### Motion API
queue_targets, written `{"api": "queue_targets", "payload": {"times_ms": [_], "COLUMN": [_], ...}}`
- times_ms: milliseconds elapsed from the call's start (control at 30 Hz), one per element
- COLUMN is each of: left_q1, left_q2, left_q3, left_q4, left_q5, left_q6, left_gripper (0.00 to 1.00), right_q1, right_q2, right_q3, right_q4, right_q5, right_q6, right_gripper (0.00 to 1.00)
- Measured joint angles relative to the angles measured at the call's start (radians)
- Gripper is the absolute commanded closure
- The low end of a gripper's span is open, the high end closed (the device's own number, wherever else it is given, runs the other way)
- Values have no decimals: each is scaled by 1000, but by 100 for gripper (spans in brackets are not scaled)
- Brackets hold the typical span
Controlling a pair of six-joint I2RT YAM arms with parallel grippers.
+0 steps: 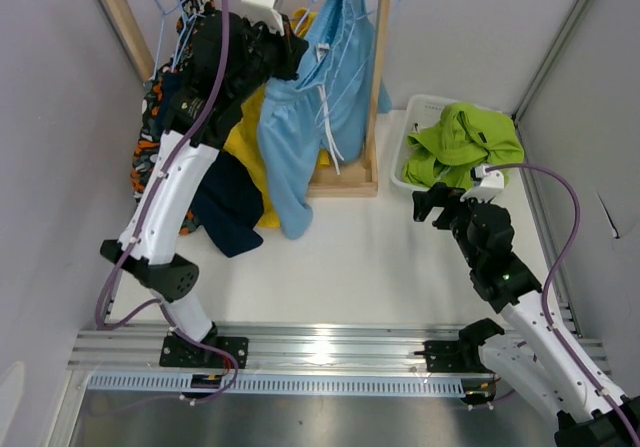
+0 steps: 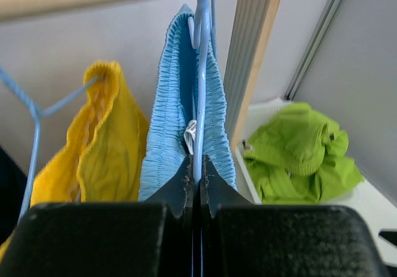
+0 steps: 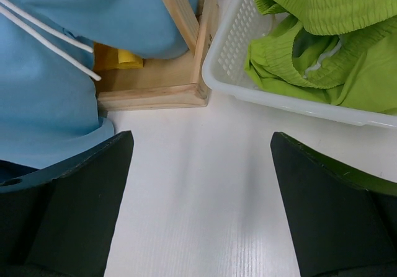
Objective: Remove the shorts from the hanger
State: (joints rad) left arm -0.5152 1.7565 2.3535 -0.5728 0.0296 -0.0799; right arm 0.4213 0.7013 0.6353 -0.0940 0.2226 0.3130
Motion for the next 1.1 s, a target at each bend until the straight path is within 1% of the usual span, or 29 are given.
{"api": "queue_targets", "payload": {"times_ms": [133, 267, 367, 433, 600, 700, 833, 933, 1100], "left_q1": [-14, -34, -49, -64, -111, -140, -179, -201, -206], "left_q2": [-138, -314, -436, -499, -625, -685, -760, -818, -910], "left_q3": [-193, -399, -512, -554, -610, -615, -611, -611, -601], "left_q4": [-19, -41, -70, -96, -186, -274, -422, -501, -540], "left_q5": [-41, -87, -111, -127, -128, -95, 35, 142, 275], "left_q6": [2, 1, 0, -2, -27, -36, -51, -63, -94], "left_gripper": [100, 100, 100, 100, 100, 100, 100, 100, 100], "right_q1": [0, 0, 0, 0, 0, 0, 0, 1, 10], "right_q2": [-18, -20, -20, -20, -19, -23, -27, -20, 9], "right_q3": [1, 17, 44, 65, 119, 147, 200, 248, 311], "right_q4": [-15, -37, -54, -59, -65, -66, -67, -58, -43], "right_q5": [0, -5, -20, -32, -94, -200, -399, -522, -622], "right_q6": [0, 0, 0, 0, -4, -16, -20, -16, -6], "right_gripper": [1, 0, 0, 0, 1, 1, 0, 1, 0]}}
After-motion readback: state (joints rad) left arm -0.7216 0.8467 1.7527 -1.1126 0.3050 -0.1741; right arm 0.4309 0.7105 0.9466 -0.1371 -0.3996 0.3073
